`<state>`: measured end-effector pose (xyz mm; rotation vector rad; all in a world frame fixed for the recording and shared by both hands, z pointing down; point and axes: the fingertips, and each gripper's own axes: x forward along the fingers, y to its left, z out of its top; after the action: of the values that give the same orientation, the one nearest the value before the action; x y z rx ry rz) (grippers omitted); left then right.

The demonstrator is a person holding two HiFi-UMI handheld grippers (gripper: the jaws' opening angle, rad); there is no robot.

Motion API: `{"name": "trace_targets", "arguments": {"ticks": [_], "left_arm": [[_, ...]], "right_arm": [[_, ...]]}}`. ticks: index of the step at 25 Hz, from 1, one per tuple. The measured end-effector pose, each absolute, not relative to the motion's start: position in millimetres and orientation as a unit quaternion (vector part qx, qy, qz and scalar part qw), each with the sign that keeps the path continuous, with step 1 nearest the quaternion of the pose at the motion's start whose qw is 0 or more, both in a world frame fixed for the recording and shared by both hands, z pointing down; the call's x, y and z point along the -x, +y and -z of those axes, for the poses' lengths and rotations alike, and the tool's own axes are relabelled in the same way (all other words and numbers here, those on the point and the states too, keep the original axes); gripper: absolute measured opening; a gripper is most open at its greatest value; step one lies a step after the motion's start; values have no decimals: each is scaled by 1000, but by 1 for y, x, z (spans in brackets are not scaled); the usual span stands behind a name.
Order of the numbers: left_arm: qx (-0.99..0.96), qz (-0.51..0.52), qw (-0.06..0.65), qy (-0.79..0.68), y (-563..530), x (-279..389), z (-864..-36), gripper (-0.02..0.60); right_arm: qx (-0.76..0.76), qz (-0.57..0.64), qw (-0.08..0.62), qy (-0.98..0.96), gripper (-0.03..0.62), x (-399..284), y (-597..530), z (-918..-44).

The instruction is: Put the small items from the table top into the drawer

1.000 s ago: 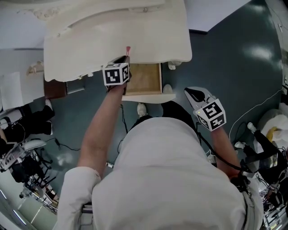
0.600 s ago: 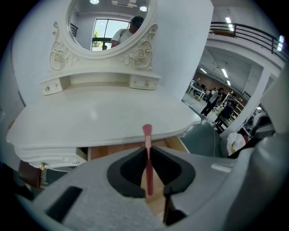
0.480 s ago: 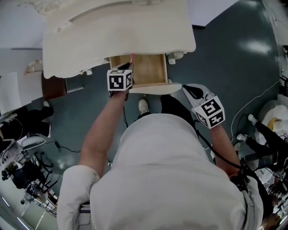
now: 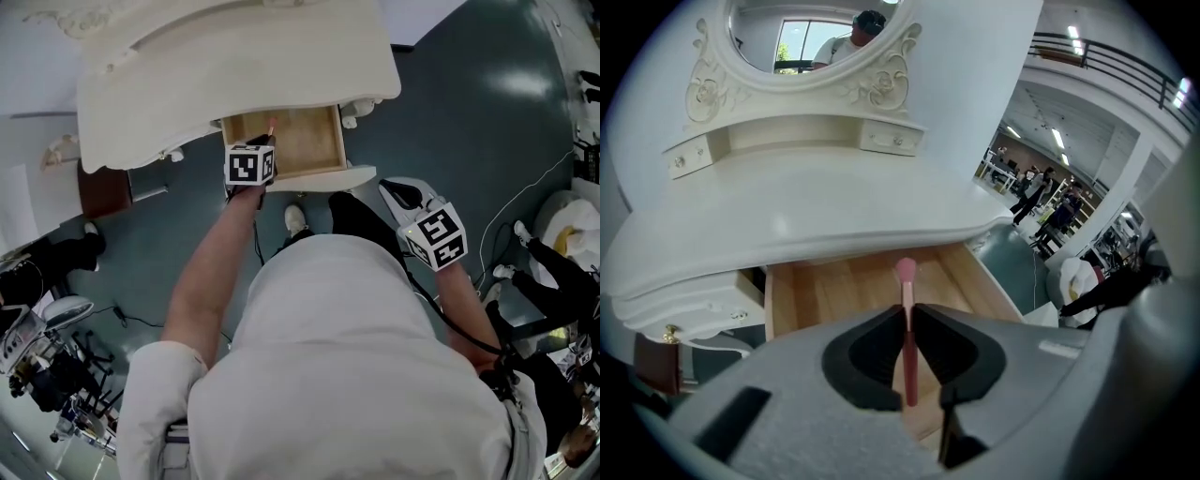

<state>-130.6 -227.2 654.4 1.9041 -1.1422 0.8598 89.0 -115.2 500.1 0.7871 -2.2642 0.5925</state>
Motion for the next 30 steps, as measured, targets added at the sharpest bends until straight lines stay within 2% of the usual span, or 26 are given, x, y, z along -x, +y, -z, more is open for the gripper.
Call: {"name": "trace_targets", "arguments": {"ticks": [30], "left_arm": [[-671, -397, 443, -442, -261, 105, -765, 46]], "right_arm": [[-290, -271, 369, -840, 2, -165, -146, -530]]}}
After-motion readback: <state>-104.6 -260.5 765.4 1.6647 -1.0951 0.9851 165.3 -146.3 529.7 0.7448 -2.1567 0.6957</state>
